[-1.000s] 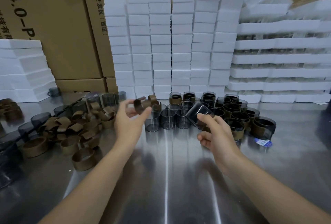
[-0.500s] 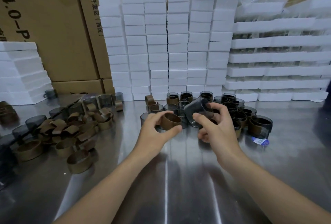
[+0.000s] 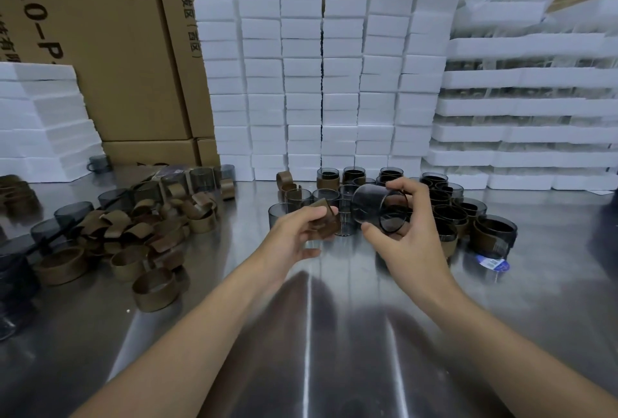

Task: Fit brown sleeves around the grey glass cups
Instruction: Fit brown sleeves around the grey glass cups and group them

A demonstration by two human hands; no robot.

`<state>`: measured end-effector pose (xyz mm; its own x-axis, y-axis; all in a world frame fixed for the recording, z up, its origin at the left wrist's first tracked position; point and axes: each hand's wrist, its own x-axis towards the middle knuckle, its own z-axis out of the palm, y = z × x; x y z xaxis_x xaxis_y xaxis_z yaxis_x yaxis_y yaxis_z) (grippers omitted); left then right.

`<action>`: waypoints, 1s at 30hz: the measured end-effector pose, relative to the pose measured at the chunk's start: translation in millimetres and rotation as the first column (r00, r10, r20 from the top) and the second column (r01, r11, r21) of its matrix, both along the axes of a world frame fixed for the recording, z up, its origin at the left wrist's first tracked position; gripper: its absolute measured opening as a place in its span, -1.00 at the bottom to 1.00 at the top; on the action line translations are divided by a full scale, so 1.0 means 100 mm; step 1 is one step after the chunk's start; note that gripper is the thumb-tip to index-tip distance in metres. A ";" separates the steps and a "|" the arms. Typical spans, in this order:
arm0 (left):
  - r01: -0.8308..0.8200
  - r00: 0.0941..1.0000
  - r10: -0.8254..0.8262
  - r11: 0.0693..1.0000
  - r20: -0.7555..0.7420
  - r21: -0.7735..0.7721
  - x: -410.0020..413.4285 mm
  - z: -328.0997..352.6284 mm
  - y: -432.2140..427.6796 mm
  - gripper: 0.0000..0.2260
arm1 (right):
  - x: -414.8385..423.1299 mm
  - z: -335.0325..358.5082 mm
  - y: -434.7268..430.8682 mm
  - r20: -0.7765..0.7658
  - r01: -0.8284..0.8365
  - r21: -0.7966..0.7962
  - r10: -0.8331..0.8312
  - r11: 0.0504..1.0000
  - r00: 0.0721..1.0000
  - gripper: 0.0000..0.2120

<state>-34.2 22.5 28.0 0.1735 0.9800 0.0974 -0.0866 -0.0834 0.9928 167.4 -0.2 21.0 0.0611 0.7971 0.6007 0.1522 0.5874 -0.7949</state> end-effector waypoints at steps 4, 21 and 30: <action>0.005 0.996 0.000 0.999 -0.092 0.051 0.02 0.00 -0.05 -0.65 | -0.03 0.00 -0.03 0.082 -0.033 -0.022 0.035 0.999 0.996 -0.45; 0.042 0.972 0.014 0.972 -0.235 0.232 0.09 0.02 -0.08 -0.53 | -0.15 0.03 -0.13 0.038 0.063 0.041 -0.064 0.997 0.997 -0.34; -0.047 0.976 0.060 0.997 -0.210 0.069 0.16 0.09 -0.13 -0.11 | -0.22 0.03 -0.23 0.100 0.019 0.099 -0.029 0.995 0.995 -0.44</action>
